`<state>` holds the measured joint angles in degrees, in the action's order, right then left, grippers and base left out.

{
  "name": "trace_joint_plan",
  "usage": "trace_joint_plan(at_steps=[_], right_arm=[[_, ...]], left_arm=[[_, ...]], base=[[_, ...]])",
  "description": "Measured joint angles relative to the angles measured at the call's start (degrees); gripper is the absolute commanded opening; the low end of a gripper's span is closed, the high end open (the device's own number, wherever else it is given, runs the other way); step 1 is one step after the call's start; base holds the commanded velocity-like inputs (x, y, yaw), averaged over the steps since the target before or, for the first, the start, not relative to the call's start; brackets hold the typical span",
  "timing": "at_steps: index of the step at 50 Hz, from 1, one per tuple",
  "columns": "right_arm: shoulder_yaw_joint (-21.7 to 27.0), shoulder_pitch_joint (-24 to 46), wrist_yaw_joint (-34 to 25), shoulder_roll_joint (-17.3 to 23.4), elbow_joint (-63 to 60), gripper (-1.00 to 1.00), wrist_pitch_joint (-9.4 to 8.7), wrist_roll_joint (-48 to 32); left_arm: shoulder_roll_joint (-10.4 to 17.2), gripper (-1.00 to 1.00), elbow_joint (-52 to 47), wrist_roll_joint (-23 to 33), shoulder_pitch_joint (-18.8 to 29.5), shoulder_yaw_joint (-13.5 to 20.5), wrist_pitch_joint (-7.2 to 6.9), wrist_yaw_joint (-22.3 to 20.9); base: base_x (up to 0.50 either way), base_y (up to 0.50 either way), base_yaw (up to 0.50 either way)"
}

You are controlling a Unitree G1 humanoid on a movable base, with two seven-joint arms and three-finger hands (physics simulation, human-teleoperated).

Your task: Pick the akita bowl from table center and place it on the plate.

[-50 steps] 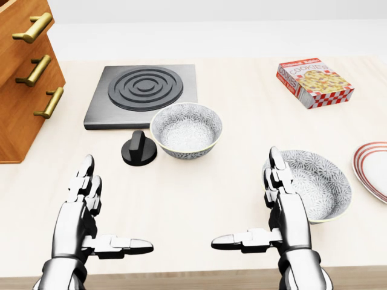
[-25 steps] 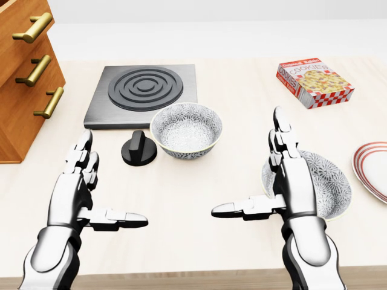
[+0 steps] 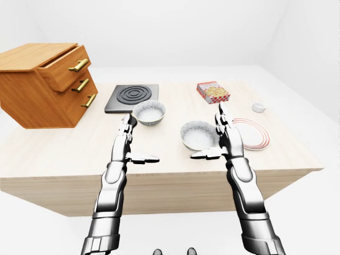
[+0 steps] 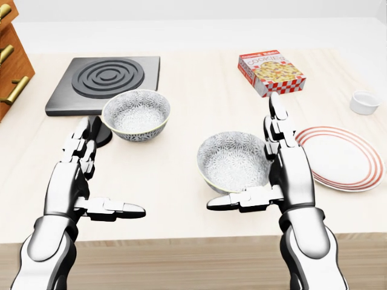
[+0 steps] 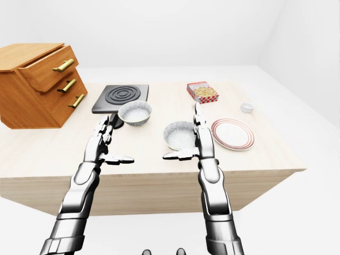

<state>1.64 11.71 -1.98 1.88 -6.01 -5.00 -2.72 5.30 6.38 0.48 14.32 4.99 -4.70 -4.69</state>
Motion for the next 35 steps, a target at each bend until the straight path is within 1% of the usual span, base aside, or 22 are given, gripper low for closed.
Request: trace_joint_plan(at_steps=[9, 15, 20, 29, 35], right_arm=[[0.0, -0.39, -0.83, -0.07, -0.54, 1.0, 0.0, 1.45], [-0.16, -1.13, -1.48, -0.15, -0.77, 1.0, 0.0, 2.18], [-0.33, -1.88, -2.03, -0.15, -0.81, 1.0, 0.0, 2.33], [-0.77, -2.87, -2.63, -0.39, -0.2, 1.0, 0.12, 2.01], [-0.95, -3.22, -2.66, -0.47, 0.41, 1.0, 0.37, 1.48]], left_arm=[[-0.03, 1.0, 0.45, 0.09, -0.1, 0.06, 0.89, -0.09], [0.03, 1.0, 1.18, 0.03, -0.2, 0.18, 1.85, -0.17], [0.02, 1.0, 1.79, -0.04, -0.34, 0.2, 2.64, -0.27], [0.02, 1.0, 2.73, -0.17, -0.88, 0.28, 4.07, -0.44], [-0.07, 1.0, 2.88, -0.19, -1.43, 0.28, 4.73, -0.49]], base=[[0.13, -0.5, 0.0], [0.31, -0.5, 0.0], [0.44, -0.37, 0.0], [0.5, -0.02, 0.0], [0.46, 0.19, 0.0]])
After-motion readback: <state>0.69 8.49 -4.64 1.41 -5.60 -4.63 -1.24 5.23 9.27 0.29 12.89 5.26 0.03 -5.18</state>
